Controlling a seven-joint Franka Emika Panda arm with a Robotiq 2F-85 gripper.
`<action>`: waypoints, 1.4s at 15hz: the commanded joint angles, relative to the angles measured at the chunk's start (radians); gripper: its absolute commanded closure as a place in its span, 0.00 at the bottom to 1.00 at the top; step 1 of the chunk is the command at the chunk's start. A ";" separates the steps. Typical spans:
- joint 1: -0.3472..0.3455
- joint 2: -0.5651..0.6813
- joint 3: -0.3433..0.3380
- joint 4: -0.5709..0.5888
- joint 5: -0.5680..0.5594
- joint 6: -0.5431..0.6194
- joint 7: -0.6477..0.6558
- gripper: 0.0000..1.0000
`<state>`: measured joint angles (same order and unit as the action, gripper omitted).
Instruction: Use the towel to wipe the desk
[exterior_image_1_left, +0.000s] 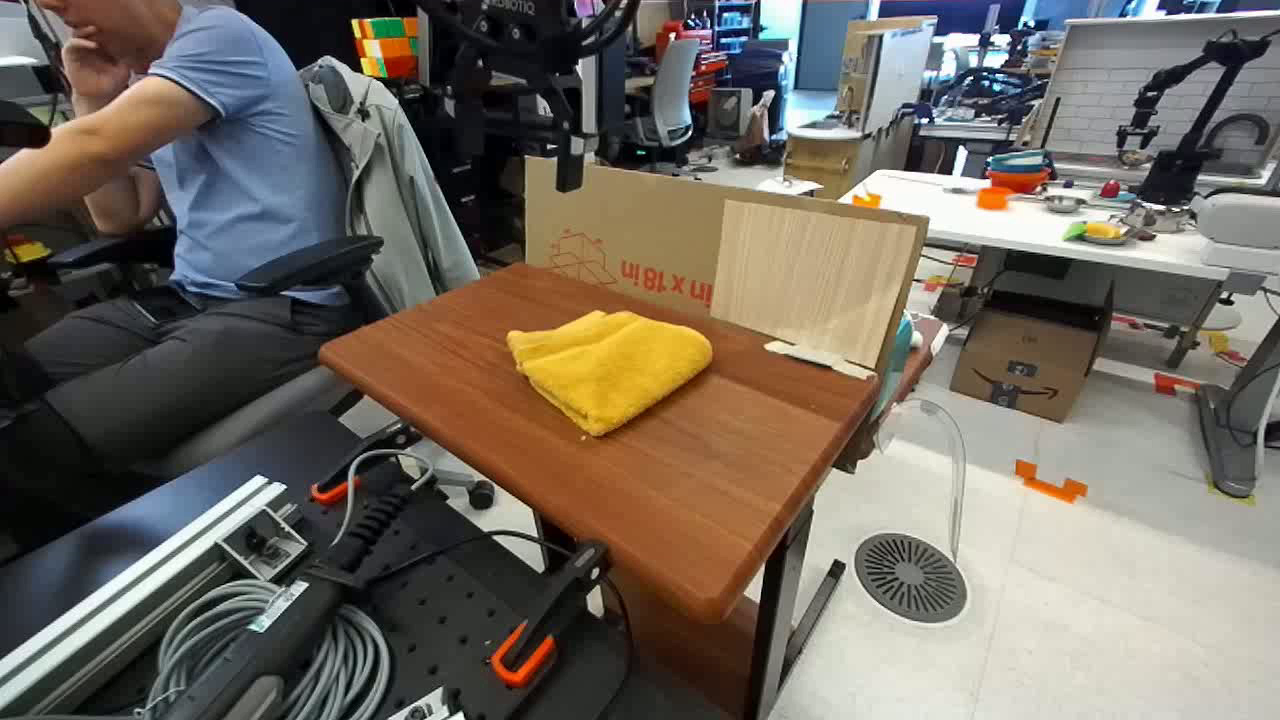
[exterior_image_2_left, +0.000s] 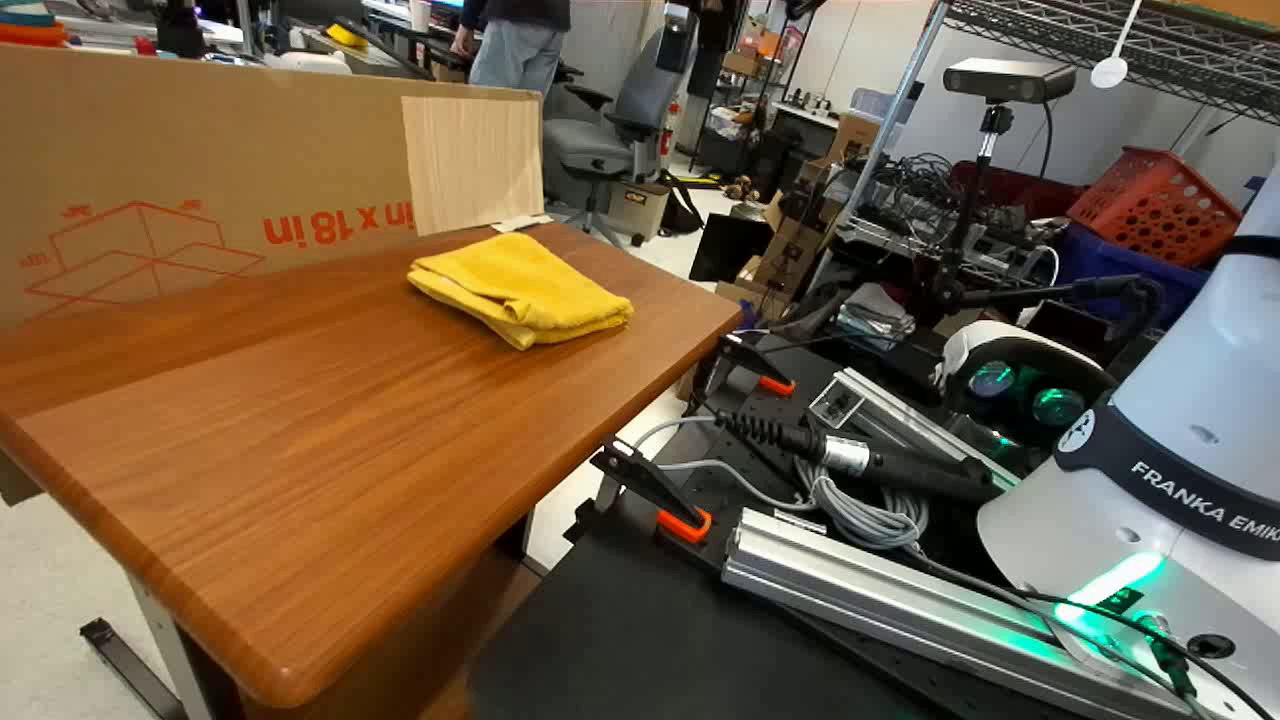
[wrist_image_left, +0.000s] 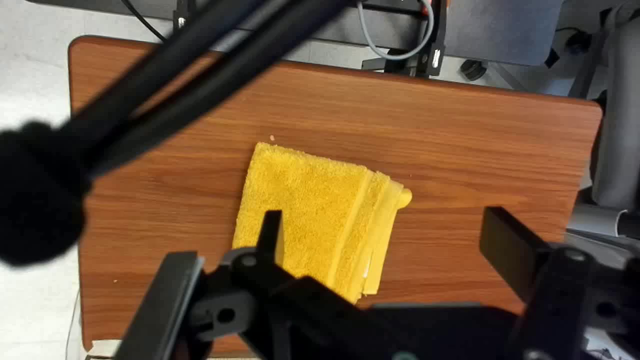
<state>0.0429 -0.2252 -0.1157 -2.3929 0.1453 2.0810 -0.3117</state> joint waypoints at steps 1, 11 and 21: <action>-0.016 0.001 0.015 0.001 0.004 -0.002 -0.002 0.00; -0.009 0.005 0.020 0.001 0.022 0.033 -0.012 0.00; 0.027 0.353 0.150 0.121 0.040 0.417 0.282 0.00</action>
<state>0.0624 -0.0182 0.0032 -2.3570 0.2211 2.4286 -0.1398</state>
